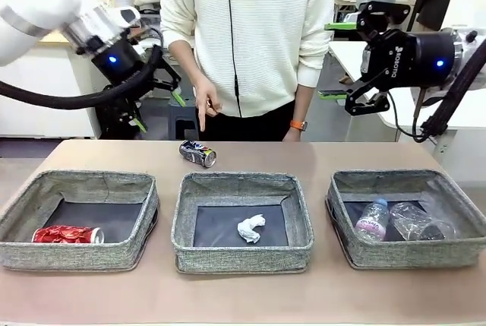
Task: Sort the waste into the appropriate baskets.
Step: Pick up the waste item pointed out by the person.
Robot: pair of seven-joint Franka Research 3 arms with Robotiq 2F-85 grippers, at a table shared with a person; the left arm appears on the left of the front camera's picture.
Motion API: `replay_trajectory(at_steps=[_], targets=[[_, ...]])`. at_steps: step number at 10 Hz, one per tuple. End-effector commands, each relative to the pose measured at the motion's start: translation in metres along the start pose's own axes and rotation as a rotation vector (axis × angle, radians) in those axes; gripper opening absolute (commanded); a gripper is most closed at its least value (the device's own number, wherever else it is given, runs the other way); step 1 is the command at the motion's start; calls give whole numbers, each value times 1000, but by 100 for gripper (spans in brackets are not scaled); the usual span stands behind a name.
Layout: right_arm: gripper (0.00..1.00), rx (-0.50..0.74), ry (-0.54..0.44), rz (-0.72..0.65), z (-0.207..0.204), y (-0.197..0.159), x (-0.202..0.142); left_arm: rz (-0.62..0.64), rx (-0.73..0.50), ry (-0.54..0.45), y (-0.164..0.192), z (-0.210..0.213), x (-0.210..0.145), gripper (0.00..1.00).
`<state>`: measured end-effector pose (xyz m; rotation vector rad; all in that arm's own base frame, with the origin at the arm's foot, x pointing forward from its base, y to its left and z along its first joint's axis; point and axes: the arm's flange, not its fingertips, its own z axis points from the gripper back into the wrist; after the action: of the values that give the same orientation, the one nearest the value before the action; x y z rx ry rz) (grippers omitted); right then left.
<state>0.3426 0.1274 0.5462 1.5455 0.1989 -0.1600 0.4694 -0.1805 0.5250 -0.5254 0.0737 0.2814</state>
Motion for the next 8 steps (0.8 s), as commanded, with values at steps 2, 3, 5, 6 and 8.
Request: replay_trajectory(at_steps=[2,3,5,6,8], targets=[[100,20,-8,5,-2,2,0,81,231,-20,-52,-57,30,100],[100,20,-8,5,-2,2,0,110,278,-47,-55,-74,36,100],[100,20,-8,5,-2,2,0,256,419,-206,-55,-114,55,100],[100,20,-8,5,-2,2,0,272,419,-197,-55,-129,68,100],[100,20,-8,5,-2,2,0,285,403,-233,-50,-150,94,100]])
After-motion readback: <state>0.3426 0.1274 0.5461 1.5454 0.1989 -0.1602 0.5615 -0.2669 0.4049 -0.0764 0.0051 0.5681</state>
